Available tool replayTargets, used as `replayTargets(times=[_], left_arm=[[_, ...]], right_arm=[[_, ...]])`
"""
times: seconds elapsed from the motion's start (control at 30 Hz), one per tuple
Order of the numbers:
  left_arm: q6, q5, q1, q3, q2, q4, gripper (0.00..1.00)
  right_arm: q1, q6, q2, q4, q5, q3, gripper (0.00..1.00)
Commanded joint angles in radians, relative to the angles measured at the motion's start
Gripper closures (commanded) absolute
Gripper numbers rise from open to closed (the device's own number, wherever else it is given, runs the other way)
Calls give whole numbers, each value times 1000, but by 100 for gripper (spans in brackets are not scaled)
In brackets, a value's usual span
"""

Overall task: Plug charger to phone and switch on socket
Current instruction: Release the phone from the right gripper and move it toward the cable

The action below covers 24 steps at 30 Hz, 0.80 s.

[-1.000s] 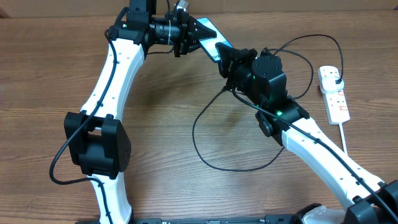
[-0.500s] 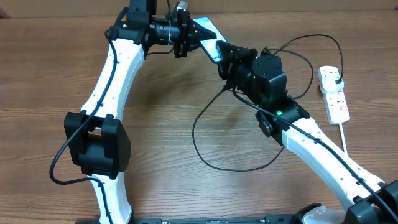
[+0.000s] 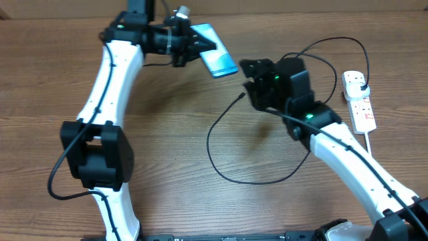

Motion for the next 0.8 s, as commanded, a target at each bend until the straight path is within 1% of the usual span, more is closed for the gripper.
replayTargets(times=[0.0, 0.1, 0.13, 0.23, 0.4, 0.5, 0.67, 0.77], left_arm=[[275, 35, 68, 20, -8, -109, 96], [380, 76, 102, 20, -8, -201, 96], [423, 125, 122, 20, -8, -232, 96], [441, 218, 146, 20, -8, -242, 96], [440, 329, 163, 20, -8, -232, 96], [440, 359, 164, 20, -8, -214, 96], [430, 364, 165, 20, -8, -205, 96], [387, 381, 169, 20, -8, -179, 96]], right_arm=[[-84, -313, -8, -82, -84, 10, 36], [-143, -491, -8, -174, -181, 10, 36], [-163, -581, -8, -212, -228, 10, 36], [-167, -655, -8, -250, -274, 10, 36], [-150, -658, -8, -291, -300, 10, 41], [-135, -668, 1, -328, -296, 42, 43], [-133, -711, 67, -485, -279, 190, 43], [-133, -729, 115, -556, -269, 284, 47]])
